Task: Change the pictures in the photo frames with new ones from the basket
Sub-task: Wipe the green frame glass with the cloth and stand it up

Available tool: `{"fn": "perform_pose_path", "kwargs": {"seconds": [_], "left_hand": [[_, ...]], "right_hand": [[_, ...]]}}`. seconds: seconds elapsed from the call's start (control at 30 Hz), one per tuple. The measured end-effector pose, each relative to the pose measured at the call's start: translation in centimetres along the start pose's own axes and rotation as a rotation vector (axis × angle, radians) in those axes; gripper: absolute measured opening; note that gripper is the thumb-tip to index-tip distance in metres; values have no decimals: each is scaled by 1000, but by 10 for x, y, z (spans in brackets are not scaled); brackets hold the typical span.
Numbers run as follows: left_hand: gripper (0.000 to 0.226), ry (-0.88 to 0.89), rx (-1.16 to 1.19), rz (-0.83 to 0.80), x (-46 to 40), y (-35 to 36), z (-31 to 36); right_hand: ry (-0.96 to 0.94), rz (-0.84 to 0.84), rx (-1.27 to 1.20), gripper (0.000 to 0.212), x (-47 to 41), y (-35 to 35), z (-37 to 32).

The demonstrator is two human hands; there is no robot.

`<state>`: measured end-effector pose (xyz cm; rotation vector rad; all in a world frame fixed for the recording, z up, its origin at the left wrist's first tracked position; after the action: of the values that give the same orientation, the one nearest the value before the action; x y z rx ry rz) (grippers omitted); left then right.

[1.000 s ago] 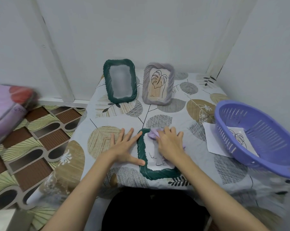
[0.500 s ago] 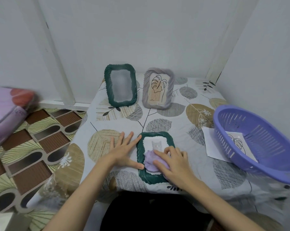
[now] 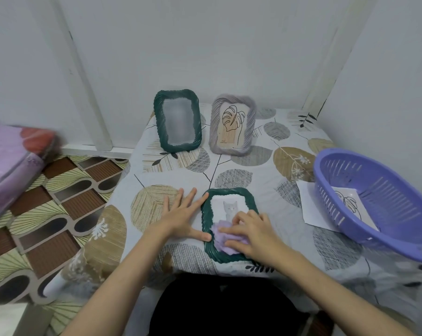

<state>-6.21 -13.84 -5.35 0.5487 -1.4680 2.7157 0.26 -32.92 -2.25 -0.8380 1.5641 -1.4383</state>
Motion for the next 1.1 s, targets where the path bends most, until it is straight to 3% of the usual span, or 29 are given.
{"fn": "perform_pose_path", "kwargs": {"seconds": [0.07,0.23,0.4,0.47,0.53,0.67,0.9,1.1], "left_hand": [[114,-3,5,-10,0,0,-1],[115,-9,16,-8,-1,-1,0],[117,-4,11,1,2,-1,2],[118,-2,26,4,2,-2,1],[119,-1,41,-6,2,-2,2],[119,-7,44,-21,3,-3,5],[117,-7,82,-14,6,-3,7],[114,-5,95,-28,7,-7,8]], "right_hand": [[28,82,86,43,7,-4,13],[247,-50,54,35,-28,-9,13],[93,-64,1,52,-10,-5,-11],[28,-19,80,45,9,-5,1],[88,28,126,37,18,-7,21],[231,-92,80,34,-5,-19,23],[58,-223,95,33,-1,-17,-5],[147,-241,140,33,17,-23,22]]}}
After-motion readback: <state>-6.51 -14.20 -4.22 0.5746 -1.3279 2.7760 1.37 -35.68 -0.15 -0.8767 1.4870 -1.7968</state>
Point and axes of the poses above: each hand's wrist, its own x-axis away from the middle knuckle, its own y-axis out of the palm, z = x × y, the point moved 3 cm from there along -x, towards the middle knuckle, and after that the axes turned 13 degrees about x, right-handed, at the moved point
